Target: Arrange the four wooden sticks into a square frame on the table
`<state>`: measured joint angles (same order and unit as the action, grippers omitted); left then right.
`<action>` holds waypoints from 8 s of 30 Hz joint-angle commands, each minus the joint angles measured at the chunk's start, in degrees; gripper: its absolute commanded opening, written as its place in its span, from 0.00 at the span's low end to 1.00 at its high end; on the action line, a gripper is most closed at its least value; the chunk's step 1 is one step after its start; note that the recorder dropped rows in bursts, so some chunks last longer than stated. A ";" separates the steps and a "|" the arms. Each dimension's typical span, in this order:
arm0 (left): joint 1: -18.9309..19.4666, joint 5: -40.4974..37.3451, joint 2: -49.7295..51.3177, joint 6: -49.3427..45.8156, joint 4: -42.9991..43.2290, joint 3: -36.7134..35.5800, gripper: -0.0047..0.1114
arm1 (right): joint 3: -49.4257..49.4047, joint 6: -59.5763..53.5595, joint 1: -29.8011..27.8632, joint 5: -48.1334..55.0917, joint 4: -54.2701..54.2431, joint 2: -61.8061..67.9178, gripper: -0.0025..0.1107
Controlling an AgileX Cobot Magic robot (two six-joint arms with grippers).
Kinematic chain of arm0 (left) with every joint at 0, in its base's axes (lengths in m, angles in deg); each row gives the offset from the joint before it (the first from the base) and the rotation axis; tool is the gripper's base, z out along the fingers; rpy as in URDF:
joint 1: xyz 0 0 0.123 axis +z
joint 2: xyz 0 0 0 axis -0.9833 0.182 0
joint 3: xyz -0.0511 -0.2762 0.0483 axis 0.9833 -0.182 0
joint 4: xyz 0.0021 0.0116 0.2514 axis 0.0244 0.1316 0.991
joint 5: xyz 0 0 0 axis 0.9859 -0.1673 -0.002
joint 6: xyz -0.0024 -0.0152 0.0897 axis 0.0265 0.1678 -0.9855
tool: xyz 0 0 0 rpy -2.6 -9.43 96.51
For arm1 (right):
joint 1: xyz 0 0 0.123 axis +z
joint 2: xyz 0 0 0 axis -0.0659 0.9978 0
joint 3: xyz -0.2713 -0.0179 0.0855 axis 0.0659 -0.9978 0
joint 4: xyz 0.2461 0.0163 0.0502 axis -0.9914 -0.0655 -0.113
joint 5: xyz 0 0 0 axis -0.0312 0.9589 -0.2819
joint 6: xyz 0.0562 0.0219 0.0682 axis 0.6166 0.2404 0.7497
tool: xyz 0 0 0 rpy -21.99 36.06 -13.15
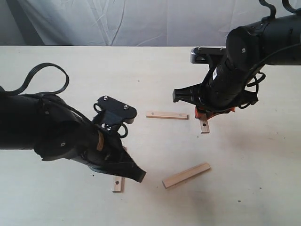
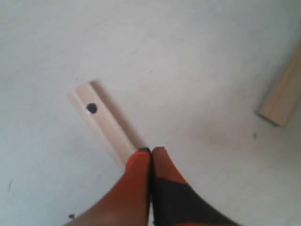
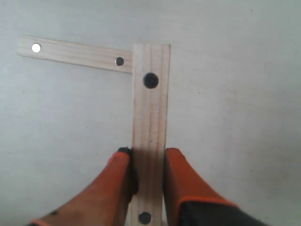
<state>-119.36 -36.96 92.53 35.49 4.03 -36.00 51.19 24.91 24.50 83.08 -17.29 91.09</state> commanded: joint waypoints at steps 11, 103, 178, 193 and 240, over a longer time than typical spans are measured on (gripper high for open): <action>0.33 0.12 0.75 25.47 12.83 -0.45 0.35 | 0.31 -0.42 -0.21 -0.13 -0.85 -0.17 0.02; 8.30 12.50 7.54 25.41 6.24 5.90 0.04 | -0.36 -0.21 3.21 -16.13 -2.30 13.65 0.02; 6.78 9.08 18.59 25.26 6.26 15.68 0.04 | 5.94 -6.86 -0.88 -1.37 -1.53 10.50 0.02; 6.78 7.96 18.19 25.26 9.03 15.68 0.04 | 5.94 -11.15 1.47 -7.45 -14.00 12.55 0.02; 6.78 10.55 18.19 25.49 5.97 15.68 0.04 | 5.94 -11.61 -0.79 -6.61 -16.23 13.12 0.30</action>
<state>-112.68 -26.87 111.27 60.85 10.02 -20.05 56.92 12.93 23.83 76.88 -34.31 104.22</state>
